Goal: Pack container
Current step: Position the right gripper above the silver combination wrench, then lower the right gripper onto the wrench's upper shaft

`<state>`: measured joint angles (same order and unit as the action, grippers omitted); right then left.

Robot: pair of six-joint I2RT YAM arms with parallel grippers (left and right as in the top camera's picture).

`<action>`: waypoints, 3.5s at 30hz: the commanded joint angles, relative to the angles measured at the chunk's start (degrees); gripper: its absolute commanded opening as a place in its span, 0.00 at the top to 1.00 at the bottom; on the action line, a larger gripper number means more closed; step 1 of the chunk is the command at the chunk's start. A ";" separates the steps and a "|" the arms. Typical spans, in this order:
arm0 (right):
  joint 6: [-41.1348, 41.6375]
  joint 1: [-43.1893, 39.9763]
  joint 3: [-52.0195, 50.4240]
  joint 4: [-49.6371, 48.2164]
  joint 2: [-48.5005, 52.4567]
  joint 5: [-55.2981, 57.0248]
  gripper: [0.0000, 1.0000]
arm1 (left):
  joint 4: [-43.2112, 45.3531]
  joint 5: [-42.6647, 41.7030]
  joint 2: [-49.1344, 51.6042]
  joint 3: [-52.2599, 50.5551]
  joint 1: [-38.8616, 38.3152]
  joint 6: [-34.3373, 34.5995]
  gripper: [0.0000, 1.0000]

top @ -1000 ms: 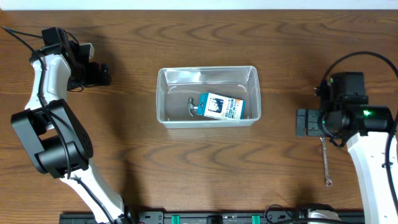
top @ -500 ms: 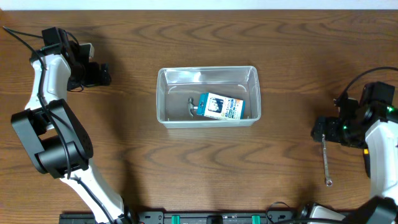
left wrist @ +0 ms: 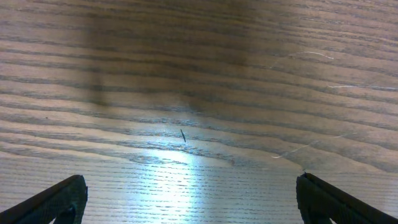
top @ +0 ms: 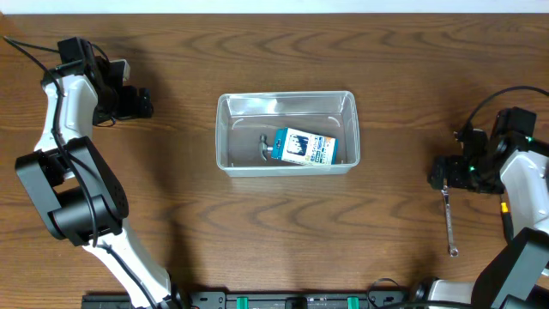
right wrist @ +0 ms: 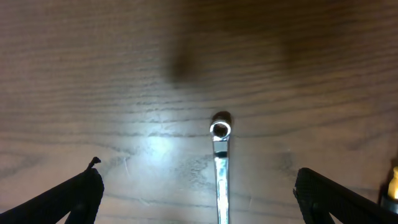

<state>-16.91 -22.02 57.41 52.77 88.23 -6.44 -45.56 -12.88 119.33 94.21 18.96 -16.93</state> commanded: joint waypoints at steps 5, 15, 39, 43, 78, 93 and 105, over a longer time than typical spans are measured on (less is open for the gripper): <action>-3.26 4.57 -0.13 3.82 -2.34 -2.45 0.01 | 0.02 0.50 0.26 -0.24 -0.02 -0.33 0.02; -0.37 8.15 -0.17 10.38 -17.55 3.61 0.01 | 0.02 0.52 0.26 -0.24 -0.02 -0.33 0.02; -6.36 8.07 -8.37 6.29 -18.16 10.08 0.01 | 0.02 0.50 0.26 -0.24 -0.02 -0.33 0.02; -8.68 7.19 -10.86 4.09 -16.87 10.03 0.01 | 0.02 0.50 0.26 -0.24 -0.02 -0.33 0.02; -13.31 -1.66 -12.17 -0.96 -8.04 6.67 0.01 | 0.02 0.52 0.26 -0.24 -0.02 -0.33 0.02; -13.35 -1.68 -12.22 -3.41 -2.97 4.42 0.01 | 0.02 0.50 0.26 -0.24 -0.02 -0.33 0.02; -13.35 -1.66 -16.06 -8.63 -2.69 4.42 0.01 | 0.02 0.52 0.26 -0.24 -0.02 -0.33 0.02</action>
<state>-29.54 -23.24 43.38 44.82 85.19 -1.30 -45.56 -12.88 119.33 94.21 18.96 -16.93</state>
